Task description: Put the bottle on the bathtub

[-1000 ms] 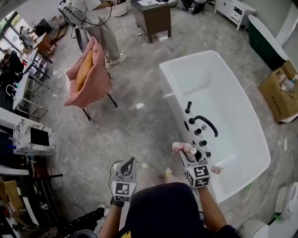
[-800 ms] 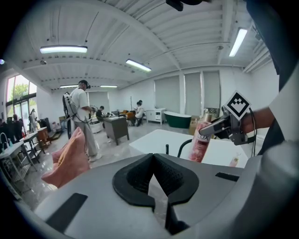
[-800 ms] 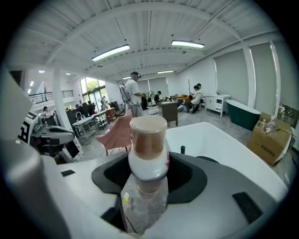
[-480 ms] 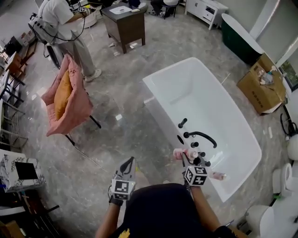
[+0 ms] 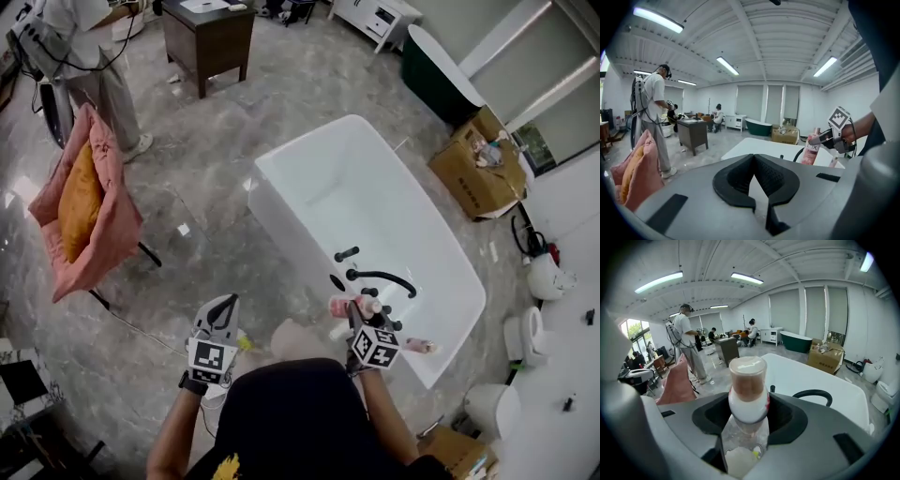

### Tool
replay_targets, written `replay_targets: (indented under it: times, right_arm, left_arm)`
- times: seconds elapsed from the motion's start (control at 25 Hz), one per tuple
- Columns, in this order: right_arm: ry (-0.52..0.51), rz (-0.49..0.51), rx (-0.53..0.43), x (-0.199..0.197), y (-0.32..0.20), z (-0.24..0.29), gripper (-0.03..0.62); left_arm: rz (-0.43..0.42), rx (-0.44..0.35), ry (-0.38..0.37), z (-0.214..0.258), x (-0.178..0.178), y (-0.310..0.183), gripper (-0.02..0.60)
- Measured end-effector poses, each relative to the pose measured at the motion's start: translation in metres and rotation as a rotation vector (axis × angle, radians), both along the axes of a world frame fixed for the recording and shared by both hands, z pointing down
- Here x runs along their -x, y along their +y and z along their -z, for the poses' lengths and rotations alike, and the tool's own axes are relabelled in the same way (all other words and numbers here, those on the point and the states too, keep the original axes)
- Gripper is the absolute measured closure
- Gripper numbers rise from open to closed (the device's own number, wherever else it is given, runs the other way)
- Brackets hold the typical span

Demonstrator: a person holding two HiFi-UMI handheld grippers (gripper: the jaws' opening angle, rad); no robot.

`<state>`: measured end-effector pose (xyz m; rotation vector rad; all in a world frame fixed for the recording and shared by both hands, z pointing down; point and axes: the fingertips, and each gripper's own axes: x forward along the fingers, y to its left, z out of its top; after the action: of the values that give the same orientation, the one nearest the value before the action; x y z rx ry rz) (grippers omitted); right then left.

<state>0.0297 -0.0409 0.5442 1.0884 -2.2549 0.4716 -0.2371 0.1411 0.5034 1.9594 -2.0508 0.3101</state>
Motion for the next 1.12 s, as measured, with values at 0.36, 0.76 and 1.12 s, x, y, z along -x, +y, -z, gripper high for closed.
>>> replay_targets:
  times: [0.36, 0.76, 1.12]
  right_arm:
    - [0.014, -0.11, 0.003, 0.052, -0.069, -0.048, 0.378]
    - [0.021, -0.124, 0.112, 0.102, -0.173, -0.106, 0.378]
    - [0.037, -0.259, 0.134, 0.113, -0.239, -0.148, 0.378]
  left_arm:
    - [-0.18, 0.002, -0.032, -0.014, 0.034, -0.117, 0.565]
    - [-0.351, 0.108, -0.101, -0.018, 0.055, -0.273, 0.565]
    - [-0.453, 0.166, -0.074, -0.037, 0.04, -0.361, 0.565]
